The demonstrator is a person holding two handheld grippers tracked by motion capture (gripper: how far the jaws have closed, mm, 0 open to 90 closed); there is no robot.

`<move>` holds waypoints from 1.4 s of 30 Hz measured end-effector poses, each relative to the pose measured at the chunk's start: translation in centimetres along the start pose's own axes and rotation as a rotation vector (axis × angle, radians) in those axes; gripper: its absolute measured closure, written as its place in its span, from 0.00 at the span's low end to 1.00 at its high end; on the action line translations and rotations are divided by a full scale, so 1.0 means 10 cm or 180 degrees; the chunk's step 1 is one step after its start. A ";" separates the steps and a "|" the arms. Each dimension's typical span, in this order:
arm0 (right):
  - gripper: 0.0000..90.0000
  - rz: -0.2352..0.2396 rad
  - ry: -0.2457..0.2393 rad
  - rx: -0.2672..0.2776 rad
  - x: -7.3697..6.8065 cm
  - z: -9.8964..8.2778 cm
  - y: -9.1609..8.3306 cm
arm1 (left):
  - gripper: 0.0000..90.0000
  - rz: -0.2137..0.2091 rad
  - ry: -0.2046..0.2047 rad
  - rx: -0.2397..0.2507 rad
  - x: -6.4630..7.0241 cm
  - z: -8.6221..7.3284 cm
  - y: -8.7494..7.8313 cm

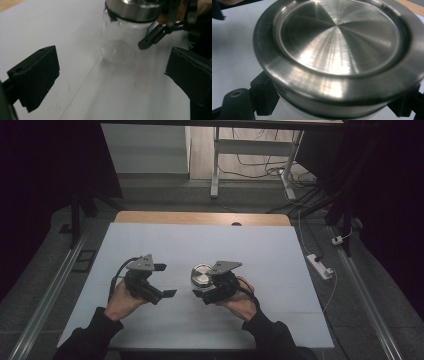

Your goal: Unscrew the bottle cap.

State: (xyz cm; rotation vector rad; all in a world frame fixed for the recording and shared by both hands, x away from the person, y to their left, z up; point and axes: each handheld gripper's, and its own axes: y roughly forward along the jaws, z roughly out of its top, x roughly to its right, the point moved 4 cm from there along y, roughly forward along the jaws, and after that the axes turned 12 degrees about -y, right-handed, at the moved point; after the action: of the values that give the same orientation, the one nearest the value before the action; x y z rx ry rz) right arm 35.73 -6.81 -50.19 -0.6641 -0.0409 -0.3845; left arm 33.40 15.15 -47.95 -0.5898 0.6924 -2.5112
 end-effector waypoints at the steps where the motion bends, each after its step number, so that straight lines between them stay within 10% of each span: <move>1: 0.16 0.0020 -0.0013 0.0002 0.00 0.00 0.00 | 0.00 -0.0043 0.0045 -0.0015 0.00 0.04 0.02; 16: 0.16 0.0408 -0.0206 0.0008 -0.09 0.00 0.01 | 0.00 -0.0779 0.0637 -0.0232 0.12 0.41 0.37; 26: 0.16 0.0565 -0.0350 0.0011 -0.17 0.03 0.01 | 0.12 -0.0988 0.0884 -0.0362 0.20 0.45 0.56; 42: 0.16 0.0051 -0.0037 0.0011 -0.02 0.03 -0.03 | 0.21 0.0131 0.0337 0.0024 0.45 0.57 0.66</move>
State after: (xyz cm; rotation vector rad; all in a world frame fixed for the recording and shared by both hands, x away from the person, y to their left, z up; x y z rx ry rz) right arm 35.43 -6.76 -49.85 -0.6629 -0.0473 -0.3650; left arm 34.85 5.63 -45.95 -0.4380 0.7255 -2.5199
